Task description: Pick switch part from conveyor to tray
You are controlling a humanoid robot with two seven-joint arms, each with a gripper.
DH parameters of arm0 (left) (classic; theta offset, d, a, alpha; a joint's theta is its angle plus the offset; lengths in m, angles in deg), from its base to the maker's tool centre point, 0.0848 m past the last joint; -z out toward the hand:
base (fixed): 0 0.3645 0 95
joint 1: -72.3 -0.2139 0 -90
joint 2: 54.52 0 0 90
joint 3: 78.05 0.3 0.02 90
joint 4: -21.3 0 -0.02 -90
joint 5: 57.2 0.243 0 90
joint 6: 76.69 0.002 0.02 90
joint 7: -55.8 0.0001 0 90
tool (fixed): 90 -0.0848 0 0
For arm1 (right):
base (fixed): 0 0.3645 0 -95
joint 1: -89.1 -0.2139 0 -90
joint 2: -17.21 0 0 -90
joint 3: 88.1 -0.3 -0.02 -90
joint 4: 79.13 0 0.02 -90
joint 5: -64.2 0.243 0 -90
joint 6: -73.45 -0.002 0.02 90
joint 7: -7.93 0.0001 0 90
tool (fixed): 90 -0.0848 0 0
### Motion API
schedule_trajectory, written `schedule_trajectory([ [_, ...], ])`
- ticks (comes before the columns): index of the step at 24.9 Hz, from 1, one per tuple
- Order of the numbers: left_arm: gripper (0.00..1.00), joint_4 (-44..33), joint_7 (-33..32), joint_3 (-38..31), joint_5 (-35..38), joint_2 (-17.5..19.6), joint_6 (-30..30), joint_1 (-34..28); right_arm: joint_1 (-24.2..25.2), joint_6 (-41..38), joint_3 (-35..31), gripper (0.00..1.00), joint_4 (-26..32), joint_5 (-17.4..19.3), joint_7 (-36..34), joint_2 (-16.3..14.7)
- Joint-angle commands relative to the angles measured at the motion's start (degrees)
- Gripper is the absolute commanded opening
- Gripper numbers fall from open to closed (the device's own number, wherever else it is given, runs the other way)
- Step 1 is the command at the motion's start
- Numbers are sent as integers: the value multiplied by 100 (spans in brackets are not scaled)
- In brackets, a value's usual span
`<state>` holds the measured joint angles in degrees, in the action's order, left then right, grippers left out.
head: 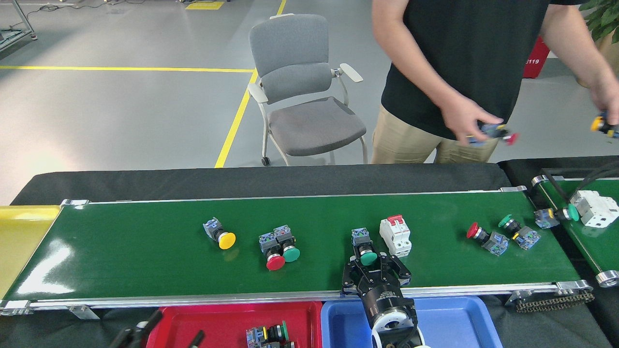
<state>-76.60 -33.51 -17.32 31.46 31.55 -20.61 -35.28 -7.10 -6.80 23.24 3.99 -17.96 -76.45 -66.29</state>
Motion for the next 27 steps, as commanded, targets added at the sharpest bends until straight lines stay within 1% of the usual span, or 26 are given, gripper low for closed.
schedule_trajectory([
  [1,100,51,45,-113,-121,33,316,71,163,-456,2,17,468,96,9,-26],
  [3,100,77,45,-87,-156,42,325,80,549,-1017,11,17,1004,210,9,-44],
  [4,100,60,45,-52,-156,42,325,80,682,-1309,11,17,1171,210,9,-70],
  [5,100,42,45,-34,-156,33,325,88,875,-1783,20,17,1347,210,0,-105],
  [7,100,77,37,-8,-130,42,316,220,1103,-2661,46,18,1435,210,0,-114],
  [8,100,112,28,36,-104,50,325,378,1174,-3022,125,20,1426,201,9,-123],
  [9,100,200,-7,106,-95,59,334,527,1235,-3198,274,23,1409,157,27,-123],
  [10,100,297,-25,211,-86,94,352,642,1297,-3198,450,32,1391,157,27,-123],
  [11,100,376,-43,370,-33,147,369,809,1350,-3207,582,53,1400,157,27,-123],
  [12,100,411,-60,572,125,173,404,1011,1358,-3260,644,94,1409,175,27,-123],
  [13,100,420,-86,739,327,182,492,1187,1358,-3286,652,98,1418,183,27,-123],
  [14,100,446,-95,836,477,191,554,1284,1358,-3312,652,100,1418,201,27,-123],
  [16,100,561,-148,1108,749,156,686,1547,1350,-3383,644,100,1418,210,35,-123],
  [19,100,763,-253,1258,775,165,694,1758,1306,-3339,617,100,1409,219,35,-114],
  [21,100,974,-262,1249,784,173,694,1881,1297,-3277,485,100,1444,227,27,-70],
  [24,100,1519,-262,1240,784,200,765,2312,1165,-2653,-156,100,1488,227,-9,53],
  [27,100,2081,-262,1240,784,323,923,2725,1112,-1678,-420,99,1514,219,-228,0],
])
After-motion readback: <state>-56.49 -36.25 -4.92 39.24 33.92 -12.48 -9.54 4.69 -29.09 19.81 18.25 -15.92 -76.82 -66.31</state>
